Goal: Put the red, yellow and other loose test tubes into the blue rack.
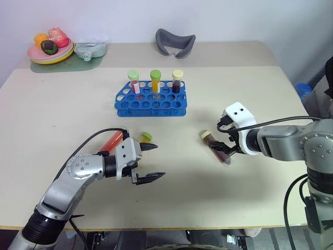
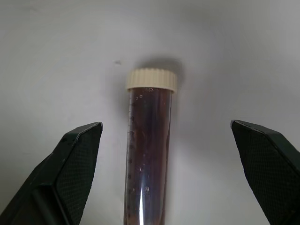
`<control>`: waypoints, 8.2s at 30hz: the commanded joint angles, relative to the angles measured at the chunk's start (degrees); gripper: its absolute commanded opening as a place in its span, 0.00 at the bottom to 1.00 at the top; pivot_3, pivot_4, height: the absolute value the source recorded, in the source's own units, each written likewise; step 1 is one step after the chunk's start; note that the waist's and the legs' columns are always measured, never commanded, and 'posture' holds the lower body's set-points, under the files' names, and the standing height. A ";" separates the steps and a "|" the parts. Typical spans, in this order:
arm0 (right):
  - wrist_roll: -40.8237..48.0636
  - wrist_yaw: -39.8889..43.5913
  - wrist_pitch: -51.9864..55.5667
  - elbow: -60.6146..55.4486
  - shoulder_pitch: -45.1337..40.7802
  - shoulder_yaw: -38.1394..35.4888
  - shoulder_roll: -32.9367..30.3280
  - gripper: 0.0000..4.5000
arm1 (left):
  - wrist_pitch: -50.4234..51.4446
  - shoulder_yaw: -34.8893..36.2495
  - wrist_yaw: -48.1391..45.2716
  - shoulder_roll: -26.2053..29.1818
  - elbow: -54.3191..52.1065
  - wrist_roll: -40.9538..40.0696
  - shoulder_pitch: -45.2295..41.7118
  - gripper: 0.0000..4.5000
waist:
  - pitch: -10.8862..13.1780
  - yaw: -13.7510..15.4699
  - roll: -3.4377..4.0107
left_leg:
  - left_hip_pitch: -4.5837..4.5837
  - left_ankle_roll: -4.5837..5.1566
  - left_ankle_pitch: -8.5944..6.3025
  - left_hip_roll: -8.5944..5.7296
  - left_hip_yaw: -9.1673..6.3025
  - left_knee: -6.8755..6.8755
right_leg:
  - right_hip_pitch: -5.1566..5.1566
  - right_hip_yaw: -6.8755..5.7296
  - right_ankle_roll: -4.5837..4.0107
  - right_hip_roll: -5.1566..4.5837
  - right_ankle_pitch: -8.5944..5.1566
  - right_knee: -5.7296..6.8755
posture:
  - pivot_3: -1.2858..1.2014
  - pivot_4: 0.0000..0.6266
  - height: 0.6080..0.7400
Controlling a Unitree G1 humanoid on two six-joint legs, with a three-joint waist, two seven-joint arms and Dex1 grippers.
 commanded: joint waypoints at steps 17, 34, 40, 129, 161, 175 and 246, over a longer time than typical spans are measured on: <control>32.27 -30.83 -6.78 19.31 -13.72 24.51 -1.98 1.00 | -5.32 2.34 4.86 -0.91 -4.80 2.68 9.18 0.99 | -0.01 0.00 0.02 | -0.05 0.05 -0.02 0.01 -0.01 0.01 | -0.06 0.00 0.00 0.00 0.00 0.00 | 0.52 0.24 1.00; 37.85 -37.17 -14.37 17.91 -15.36 30.25 -4.40 0.19 | -2.79 2.93 4.90 -0.80 -4.41 1.96 5.49 1.00 | -0.02 -0.07 0.03 | -0.04 0.07 -0.03 0.03 -0.01 0.01 | -0.06 0.00 0.00 0.03 0.00 0.01 | 0.52 0.24 1.00; 37.85 -36.48 -15.15 17.62 -15.66 29.42 -3.57 0.19 | -2.81 2.97 4.87 -0.75 -4.25 2.18 5.60 1.00 | -0.02 -0.08 0.03 | -0.04 0.07 -0.02 0.03 -0.01 0.01 | -0.06 0.00 -0.01 0.03 0.00 0.01 | 0.52 0.24 1.00; -52.25 70.92 -68.31 -6.75 20.06 0.50 0.16 0.98 | 40.79 8.25 25.87 0.63 -12.00 -7.34 -19.33 1.00 | -0.03 -0.75 0.01 | 0.07 -0.06 0.07 -0.04 -0.06 0.07 | 0.05 -0.03 0.03 -0.01 0.00 0.17 | 0.52 0.24 1.00; -47.97 74.82 -64.91 -14.87 24.64 1.44 -1.43 0.98 | 74.05 -5.80 75.39 -0.55 11.45 -52.78 -39.67 1.00 | 0.00 0.30 -0.03 | 0.02 0.39 -0.20 -0.07 -0.13 0.84 | 0.36 -0.07 0.07 -0.07 -0.02 0.21 | 0.52 0.24 1.00; -48.11 74.75 -64.89 -14.79 24.09 2.01 -1.27 1.00 | 74.05 -6.22 86.87 -1.01 14.33 -60.03 -40.96 0.50 | -0.02 0.16 -0.02 | 0.05 0.37 -0.19 -0.07 -0.12 0.85 | 0.37 -0.07 0.07 -0.05 -0.01 0.23 | 0.52 0.24 1.00; -46.38 56.83 -55.65 -16.38 21.21 2.24 11.92 1.00 | -35.02 0.50 50.42 -32.24 41.25 12.61 -30.39 0.18 | -0.05 0.28 0.00 | -0.02 0.41 -0.21 -0.10 -0.05 0.84 | 0.38 -0.10 0.09 -0.06 0.00 0.10 | 0.52 0.24 1.00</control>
